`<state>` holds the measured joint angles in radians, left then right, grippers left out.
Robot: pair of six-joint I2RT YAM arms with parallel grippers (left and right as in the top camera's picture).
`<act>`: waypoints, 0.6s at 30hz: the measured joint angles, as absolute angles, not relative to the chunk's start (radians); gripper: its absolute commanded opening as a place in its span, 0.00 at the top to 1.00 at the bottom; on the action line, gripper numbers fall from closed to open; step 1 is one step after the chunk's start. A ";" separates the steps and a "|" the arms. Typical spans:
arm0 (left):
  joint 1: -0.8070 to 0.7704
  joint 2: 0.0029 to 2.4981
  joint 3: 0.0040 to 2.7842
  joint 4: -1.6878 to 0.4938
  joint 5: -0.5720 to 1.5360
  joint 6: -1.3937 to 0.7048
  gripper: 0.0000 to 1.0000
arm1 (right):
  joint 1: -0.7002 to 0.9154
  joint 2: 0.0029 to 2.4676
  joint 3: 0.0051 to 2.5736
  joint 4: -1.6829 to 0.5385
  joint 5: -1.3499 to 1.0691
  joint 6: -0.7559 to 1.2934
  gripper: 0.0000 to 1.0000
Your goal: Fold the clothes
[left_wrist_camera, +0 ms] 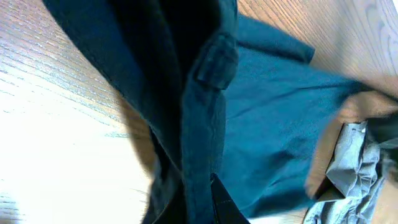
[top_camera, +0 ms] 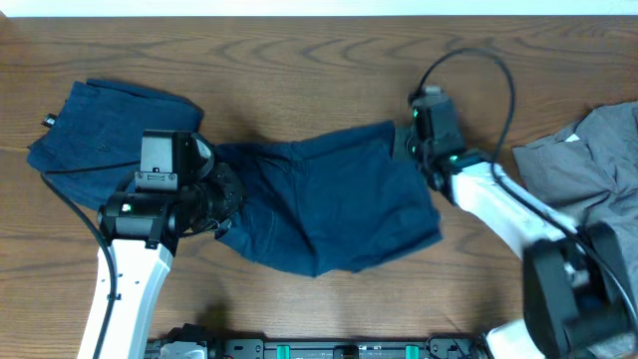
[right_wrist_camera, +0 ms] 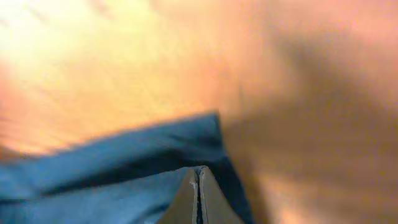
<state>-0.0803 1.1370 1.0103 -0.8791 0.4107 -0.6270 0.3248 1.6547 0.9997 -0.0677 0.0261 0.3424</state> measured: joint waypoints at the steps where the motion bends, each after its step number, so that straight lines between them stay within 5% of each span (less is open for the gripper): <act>1: -0.080 1.137 1.010 -0.879 0.408 -0.627 0.94 | 0.325 1.631 1.018 -0.071 0.022 0.338 0.99; 9: -0.080 1.137 1.010 -0.879 0.390 -0.627 0.94 | 0.325 1.562 1.060 -0.081 -0.063 0.319 0.99; 18: -0.080 1.137 1.010 -0.879 0.385 -0.627 0.94 | 0.355 1.577 1.057 0.149 -0.101 0.223 0.99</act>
<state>-0.0803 1.1374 1.0103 -0.8787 0.3855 -0.6270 0.3546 1.5772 1.0569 0.1486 -0.1009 0.2226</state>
